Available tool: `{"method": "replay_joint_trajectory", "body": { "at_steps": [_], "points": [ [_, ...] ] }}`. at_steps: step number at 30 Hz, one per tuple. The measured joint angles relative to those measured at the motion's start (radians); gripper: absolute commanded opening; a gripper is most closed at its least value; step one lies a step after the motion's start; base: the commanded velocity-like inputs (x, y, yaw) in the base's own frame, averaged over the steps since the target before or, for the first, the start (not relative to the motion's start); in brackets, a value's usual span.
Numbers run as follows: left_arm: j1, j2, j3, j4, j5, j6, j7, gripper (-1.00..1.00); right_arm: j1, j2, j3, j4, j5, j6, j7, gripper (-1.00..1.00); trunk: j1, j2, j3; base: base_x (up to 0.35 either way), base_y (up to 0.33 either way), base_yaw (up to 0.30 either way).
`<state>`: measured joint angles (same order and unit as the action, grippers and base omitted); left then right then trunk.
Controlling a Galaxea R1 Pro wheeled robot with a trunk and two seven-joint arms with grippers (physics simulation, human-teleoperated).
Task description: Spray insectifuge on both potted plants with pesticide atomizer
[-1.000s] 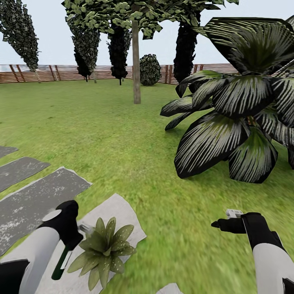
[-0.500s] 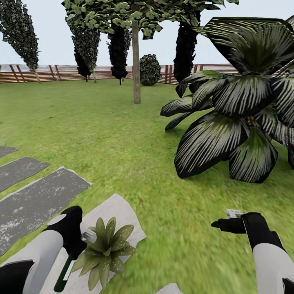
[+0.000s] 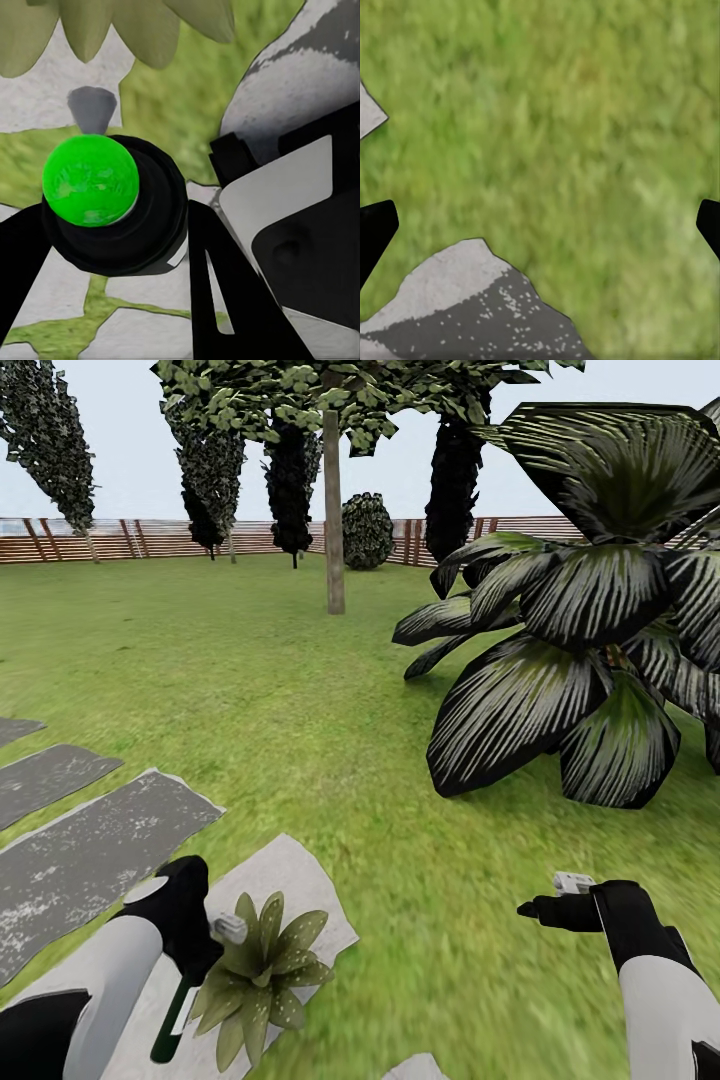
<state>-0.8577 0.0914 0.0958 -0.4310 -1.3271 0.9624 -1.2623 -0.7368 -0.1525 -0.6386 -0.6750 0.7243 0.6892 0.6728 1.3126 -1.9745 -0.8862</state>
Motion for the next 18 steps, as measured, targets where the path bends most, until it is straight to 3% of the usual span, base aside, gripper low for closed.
{"method": "replay_joint_trajectory", "body": {
  "at_steps": [13, 18],
  "points": [
    [0.030, -0.001, 0.001, -0.009, 0.003, 0.002, 0.003, -1.00, 0.000, 0.000, 0.000, 0.000, 0.000, 0.000, 0.000, 1.00, 0.000, 0.000, 0.000, 0.000, 0.000, 0.000],
    [0.030, -0.002, 0.004, -0.141, 0.002, 0.003, 0.002, -1.00, 0.000, 0.000, 0.000, 0.000, 0.000, 0.000, 0.000, 1.00, 0.000, 0.000, 0.000, 0.000, 0.000, 0.000]
  ]
}}
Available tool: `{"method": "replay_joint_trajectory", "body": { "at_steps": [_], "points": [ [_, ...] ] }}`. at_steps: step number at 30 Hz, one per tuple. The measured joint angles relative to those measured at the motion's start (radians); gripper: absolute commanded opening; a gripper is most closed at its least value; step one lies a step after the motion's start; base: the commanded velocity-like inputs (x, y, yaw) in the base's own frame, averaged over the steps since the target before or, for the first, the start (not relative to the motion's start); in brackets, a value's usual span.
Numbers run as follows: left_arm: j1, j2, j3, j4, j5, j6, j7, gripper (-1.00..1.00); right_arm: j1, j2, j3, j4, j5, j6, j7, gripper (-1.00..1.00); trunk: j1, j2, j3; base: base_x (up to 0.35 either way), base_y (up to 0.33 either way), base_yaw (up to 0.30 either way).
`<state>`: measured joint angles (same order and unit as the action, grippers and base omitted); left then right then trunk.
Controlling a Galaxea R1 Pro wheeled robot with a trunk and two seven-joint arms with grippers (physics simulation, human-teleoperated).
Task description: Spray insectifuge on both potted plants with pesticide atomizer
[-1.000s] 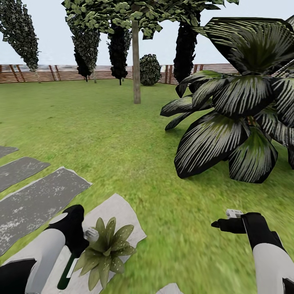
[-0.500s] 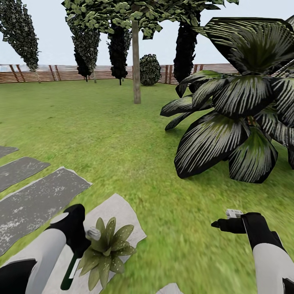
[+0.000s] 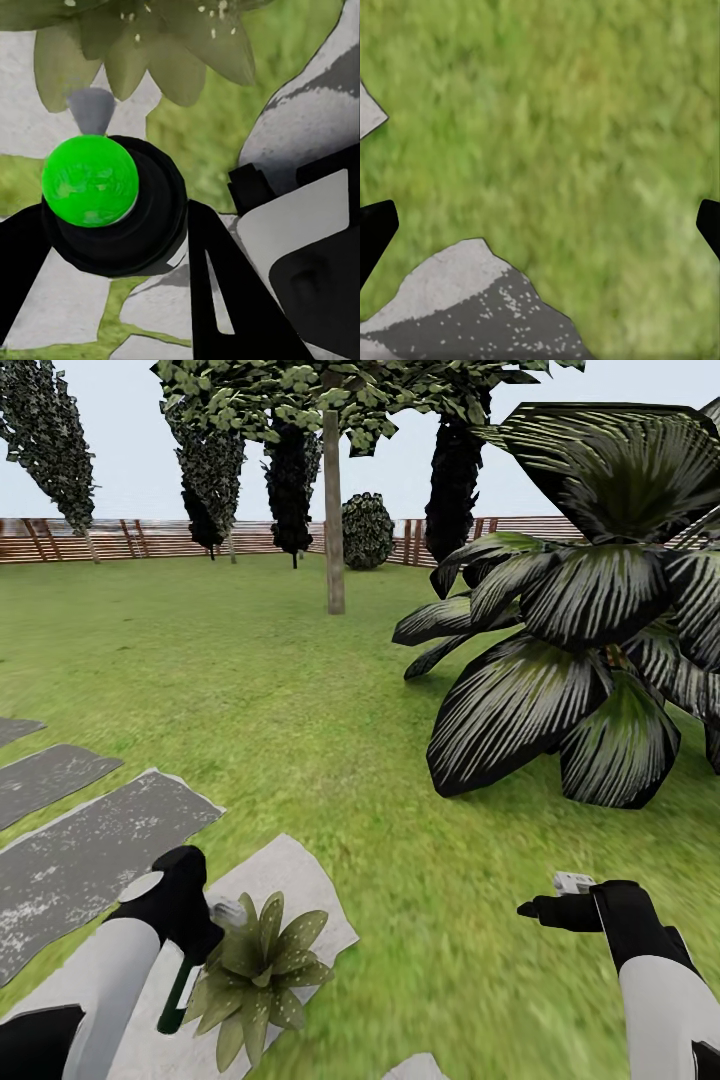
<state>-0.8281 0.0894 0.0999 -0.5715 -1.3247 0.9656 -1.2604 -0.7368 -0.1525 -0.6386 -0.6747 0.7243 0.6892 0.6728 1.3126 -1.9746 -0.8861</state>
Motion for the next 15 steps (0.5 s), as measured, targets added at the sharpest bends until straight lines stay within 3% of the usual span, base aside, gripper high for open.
{"method": "replay_joint_trajectory", "body": {
  "at_steps": [8, 15],
  "points": [
    [0.000, -0.018, -0.002, -0.029, -0.004, 0.002, -0.001, -1.00, 0.000, 0.000, 0.000, 0.000, 0.000, 0.000, -0.001, 1.00, 0.000, 0.000, 0.000, 0.000, 0.000, 0.000],
    [0.000, -0.018, -0.002, 0.010, -0.005, 0.001, 0.005, -1.00, 0.000, 0.000, 0.000, 0.001, 0.000, 0.000, -0.002, 1.00, 0.000, 0.000, 0.000, 0.000, 0.000, 0.000]
  ]
}}
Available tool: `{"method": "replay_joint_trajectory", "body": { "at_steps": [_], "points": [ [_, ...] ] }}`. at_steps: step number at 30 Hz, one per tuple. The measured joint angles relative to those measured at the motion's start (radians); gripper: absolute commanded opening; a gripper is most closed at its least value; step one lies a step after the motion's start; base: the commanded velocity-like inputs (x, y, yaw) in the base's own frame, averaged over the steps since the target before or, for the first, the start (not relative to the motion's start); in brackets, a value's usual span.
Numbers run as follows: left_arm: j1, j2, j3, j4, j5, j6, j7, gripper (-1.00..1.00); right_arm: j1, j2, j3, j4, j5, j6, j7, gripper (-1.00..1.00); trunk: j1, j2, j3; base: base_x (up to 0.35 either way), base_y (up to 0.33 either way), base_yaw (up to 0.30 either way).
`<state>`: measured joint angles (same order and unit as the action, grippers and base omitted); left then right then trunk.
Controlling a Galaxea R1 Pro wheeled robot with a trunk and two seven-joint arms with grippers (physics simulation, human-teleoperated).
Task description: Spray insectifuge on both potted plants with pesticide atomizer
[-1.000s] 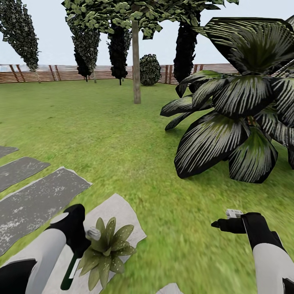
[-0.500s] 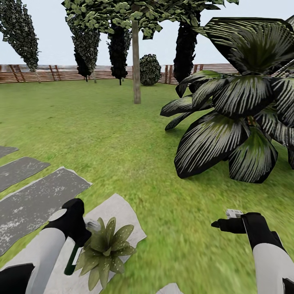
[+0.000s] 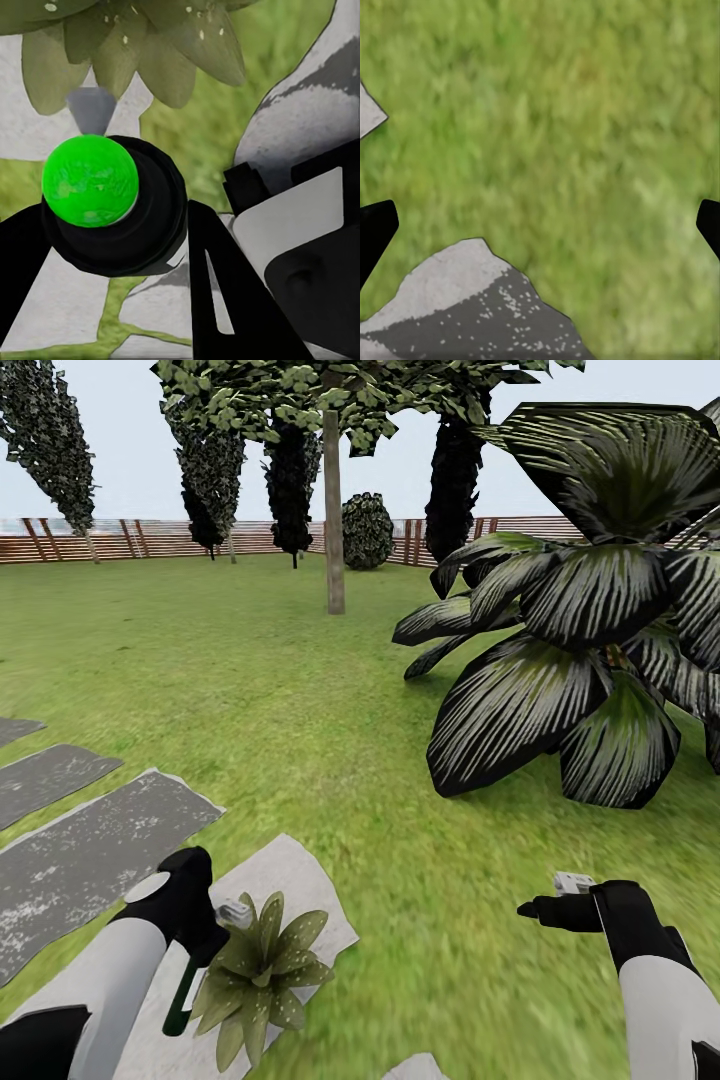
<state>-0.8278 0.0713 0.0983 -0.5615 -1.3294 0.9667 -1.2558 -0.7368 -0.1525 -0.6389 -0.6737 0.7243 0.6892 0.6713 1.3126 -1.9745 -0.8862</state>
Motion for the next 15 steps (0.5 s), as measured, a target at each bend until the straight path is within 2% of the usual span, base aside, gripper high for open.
{"method": "replay_joint_trajectory", "body": {
  "at_steps": [5, 7, 9, 15],
  "points": [
    [0.000, 0.001, -0.001, 0.003, -0.002, -0.001, 0.008, -1.00, 0.000, 0.000, -0.001, 0.000, 0.000, 0.000, 0.000, 1.00, 0.000, 0.000, 0.000, 0.000, 0.000, 0.000],
    [0.000, 0.001, -0.001, 0.003, -0.002, -0.001, 0.035, -1.00, 0.000, 0.000, 0.000, 0.000, 0.000, 0.000, 0.000, 1.00, 0.000, 0.000, 0.000, 0.000, 0.000, 0.000],
    [0.000, 0.001, -0.002, 0.003, -0.004, 0.000, 0.104, -1.00, 0.000, 0.000, 0.000, 0.000, 0.000, 0.000, 0.000, 1.00, 0.000, 0.000, 0.000, 0.000, 0.000, 0.000],
    [0.000, 0.000, -0.001, 0.004, -0.002, 0.003, 0.137, -1.00, 0.000, 0.000, 0.000, 0.000, 0.000, 0.000, 0.000, 1.00, 0.000, 0.000, 0.000, 0.000, 0.000, 0.000]
  ]
}}
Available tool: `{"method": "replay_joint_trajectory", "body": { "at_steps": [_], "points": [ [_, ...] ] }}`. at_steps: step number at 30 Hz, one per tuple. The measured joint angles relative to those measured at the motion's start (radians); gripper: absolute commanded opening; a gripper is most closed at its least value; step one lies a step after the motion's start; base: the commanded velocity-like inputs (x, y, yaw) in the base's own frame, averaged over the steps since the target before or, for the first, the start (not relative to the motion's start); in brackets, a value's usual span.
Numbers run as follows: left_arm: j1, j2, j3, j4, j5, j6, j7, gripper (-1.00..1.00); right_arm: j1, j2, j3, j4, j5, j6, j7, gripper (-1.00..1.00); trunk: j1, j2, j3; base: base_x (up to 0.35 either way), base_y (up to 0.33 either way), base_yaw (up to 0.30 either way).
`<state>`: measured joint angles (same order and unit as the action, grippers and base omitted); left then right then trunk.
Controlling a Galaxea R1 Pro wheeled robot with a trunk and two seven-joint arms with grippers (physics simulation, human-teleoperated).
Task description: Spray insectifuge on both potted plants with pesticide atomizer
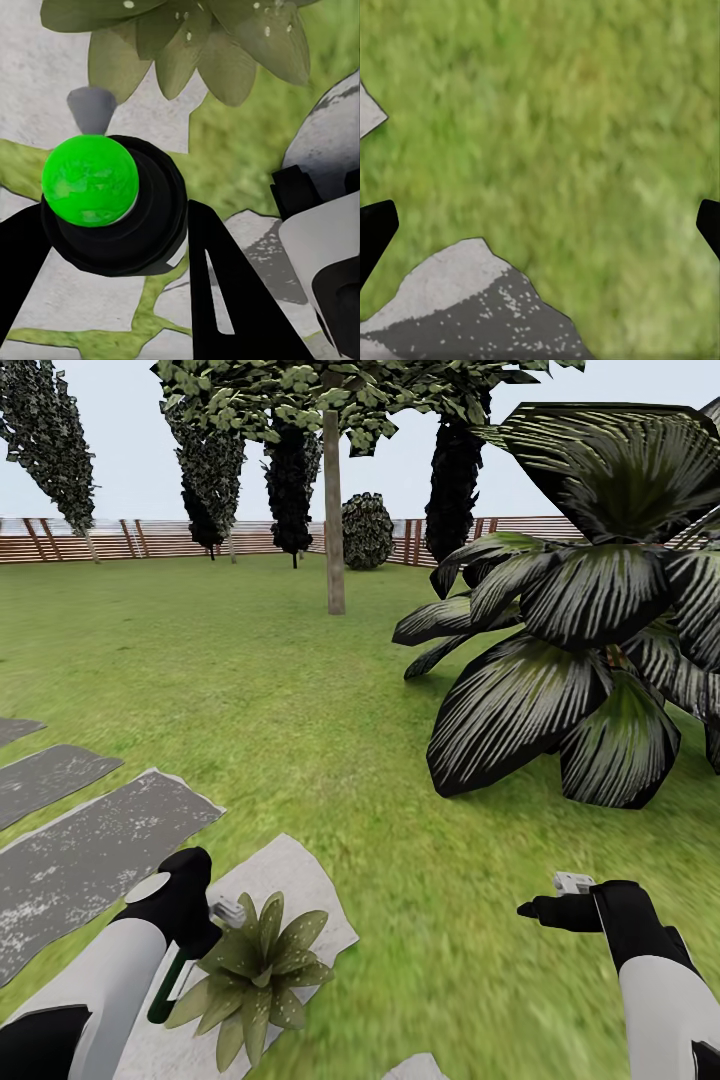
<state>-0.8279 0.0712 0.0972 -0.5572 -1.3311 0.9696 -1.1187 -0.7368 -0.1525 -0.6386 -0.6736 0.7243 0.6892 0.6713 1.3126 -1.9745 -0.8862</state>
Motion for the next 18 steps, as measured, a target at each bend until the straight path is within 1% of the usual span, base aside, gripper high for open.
{"method": "replay_joint_trajectory", "body": {
  "at_steps": [3, 5, 11, 13, 14, 18],
  "points": [
    [0.000, 0.000, 0.000, 0.007, 0.001, 0.000, 0.001, -1.00, 0.000, 0.000, 0.000, 0.000, 0.000, 0.000, 0.000, 1.00, 0.000, 0.000, 0.000, 0.000, 0.000, 0.000],
    [0.000, 0.000, -0.001, 0.045, 0.002, 0.000, 0.002, -1.00, 0.000, 0.000, 0.000, 0.000, 0.000, 0.000, 0.000, 1.00, 0.000, 0.000, 0.000, 0.000, 0.000, 0.000],
    [0.000, 0.000, -0.002, 0.099, 0.004, -0.001, 0.001, -1.00, 0.000, 0.000, 0.000, 0.000, 0.000, 0.000, 0.000, 1.00, 0.000, 0.000, 0.000, 0.000, 0.000, 0.000],
    [0.000, 0.000, -0.001, 0.126, 0.006, -0.001, 0.001, -1.00, 0.000, 0.000, 0.000, 0.000, 0.000, 0.000, 0.000, 1.00, 0.000, 0.000, 0.000, 0.000, 0.000, 0.000],
    [0.000, 0.000, -0.002, 0.157, 0.008, 0.000, 0.000, -1.00, 0.000, 0.000, 0.000, 0.000, 0.000, 0.000, 0.000, 1.00, 0.000, 0.000, 0.000, 0.000, 0.000, 0.000],
    [0.000, 0.000, -0.002, 0.203, 0.009, -0.001, 0.000, -1.00, 0.000, 0.000, 0.000, 0.000, 0.000, 0.000, 0.000, 1.00, 0.000, 0.000, 0.000, 0.000, 0.000, 0.000]
  ]
}}
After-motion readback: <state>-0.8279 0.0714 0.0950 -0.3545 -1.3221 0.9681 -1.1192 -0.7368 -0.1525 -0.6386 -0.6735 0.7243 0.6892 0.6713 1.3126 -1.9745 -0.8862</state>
